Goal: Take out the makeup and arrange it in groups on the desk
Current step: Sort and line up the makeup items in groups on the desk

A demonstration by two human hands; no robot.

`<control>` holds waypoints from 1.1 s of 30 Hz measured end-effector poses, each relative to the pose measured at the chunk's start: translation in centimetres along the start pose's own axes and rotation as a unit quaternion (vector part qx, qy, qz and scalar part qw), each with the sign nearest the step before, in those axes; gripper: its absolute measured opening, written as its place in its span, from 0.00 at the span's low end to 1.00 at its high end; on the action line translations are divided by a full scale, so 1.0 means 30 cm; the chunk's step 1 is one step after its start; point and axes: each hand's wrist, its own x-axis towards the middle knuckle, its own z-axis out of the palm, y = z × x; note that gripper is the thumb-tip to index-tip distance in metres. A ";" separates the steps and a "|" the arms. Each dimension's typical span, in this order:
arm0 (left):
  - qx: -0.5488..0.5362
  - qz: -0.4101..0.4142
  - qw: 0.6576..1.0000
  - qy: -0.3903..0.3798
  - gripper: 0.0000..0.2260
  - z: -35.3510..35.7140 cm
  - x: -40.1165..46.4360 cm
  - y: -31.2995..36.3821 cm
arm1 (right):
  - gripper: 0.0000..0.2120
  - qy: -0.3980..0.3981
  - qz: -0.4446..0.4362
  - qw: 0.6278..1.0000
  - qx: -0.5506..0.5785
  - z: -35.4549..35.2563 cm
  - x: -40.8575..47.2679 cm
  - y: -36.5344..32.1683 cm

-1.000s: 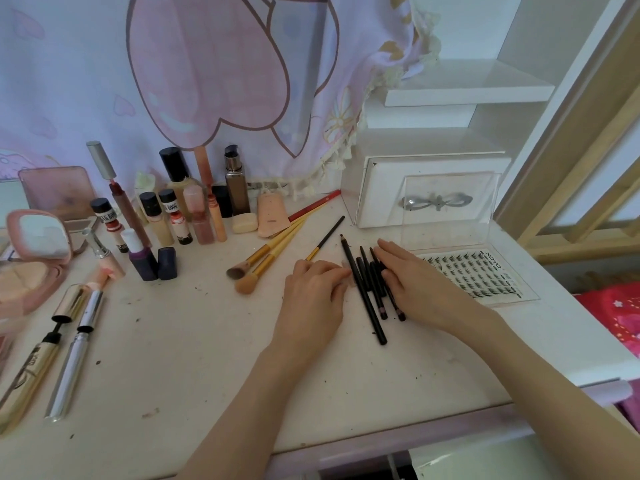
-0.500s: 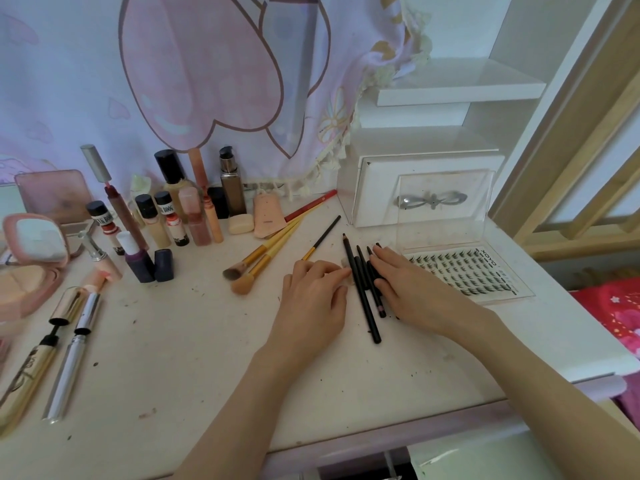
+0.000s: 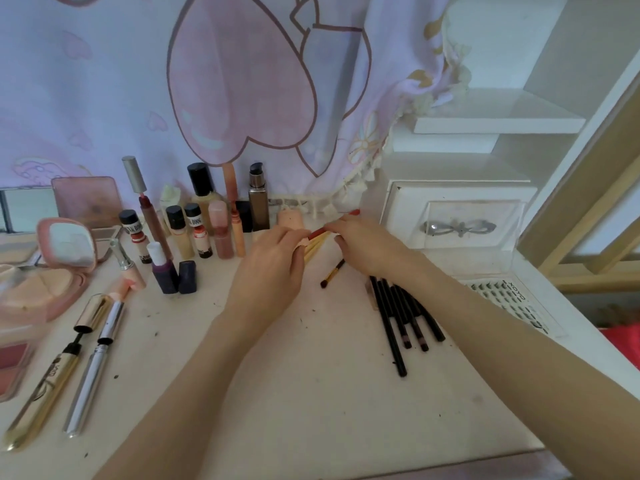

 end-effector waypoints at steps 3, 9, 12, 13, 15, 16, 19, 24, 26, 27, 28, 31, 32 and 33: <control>-0.018 -0.011 1.000 0.014 0.13 0.012 0.003 -0.022 | 0.16 -0.017 0.007 0.996 -0.091 0.019 0.116 0.005; -0.042 -0.011 0.999 0.020 0.14 0.009 0.001 -0.066 | 0.15 -0.035 -0.054 0.966 -0.250 0.041 0.218 0.052; -0.046 -0.023 0.998 0.023 0.14 0.006 0.003 -0.076 | 0.14 -0.044 -0.094 0.951 -0.291 0.027 0.224 0.061; -0.048 -0.021 0.998 0.022 0.14 0.006 0.001 -0.076 | 0.13 -0.045 -0.106 0.947 -0.300 0.022 0.224 0.062; -0.052 -0.017 0.998 0.020 0.14 0.006 0.001 -0.076 | 0.13 -0.046 -0.116 0.942 -0.313 0.010 0.226 0.057; -0.055 -0.019 0.998 0.019 0.14 0.007 -0.001 -0.077 | 0.12 -0.045 -0.115 0.941 -0.316 0.004 0.225 0.054; -0.070 -0.037 0.997 0.026 0.15 0.004 -0.002 -0.080 | 0.12 -0.030 -0.106 0.945 -0.308 -0.005 0.223 0.053; -0.116 -0.070 0.990 0.040 0.16 -0.002 -0.001 -0.080 | 0.07 0.062 -0.097 0.978 -0.176 -0.030 0.160 0.052; -0.144 -0.083 0.985 0.040 0.17 -0.008 -0.002 -0.072 | 0.07 0.135 -0.065 0.988 -0.023 -0.065 0.100 0.028; -0.155 -0.087 0.983 0.042 0.18 -0.011 -0.003 -0.067 | 0.05 0.177 -0.034 0.980 0.089 -0.082 0.064 0.005; -0.164 -0.089 0.982 0.044 0.19 -0.012 -0.004 -0.062 | 0.03 0.205 0.001 0.952 0.226 -0.096 0.029 -0.017; -0.197 -0.091 0.976 0.032 0.21 -0.021 -0.014 -0.039 | 0.02 0.177 0.064 0.780 0.596 -0.102 -0.060 -0.061; -0.207 -0.093 0.974 0.017 0.21 -0.025 -0.018 -0.029 | 0.02 0.159 0.079 0.734 0.656 -0.094 -0.083 -0.068; -0.215 -0.093 0.972 0.001 0.21 -0.029 -0.022 -0.018 | 0.03 0.145 0.090 0.697 0.697 -0.084 -0.102 -0.074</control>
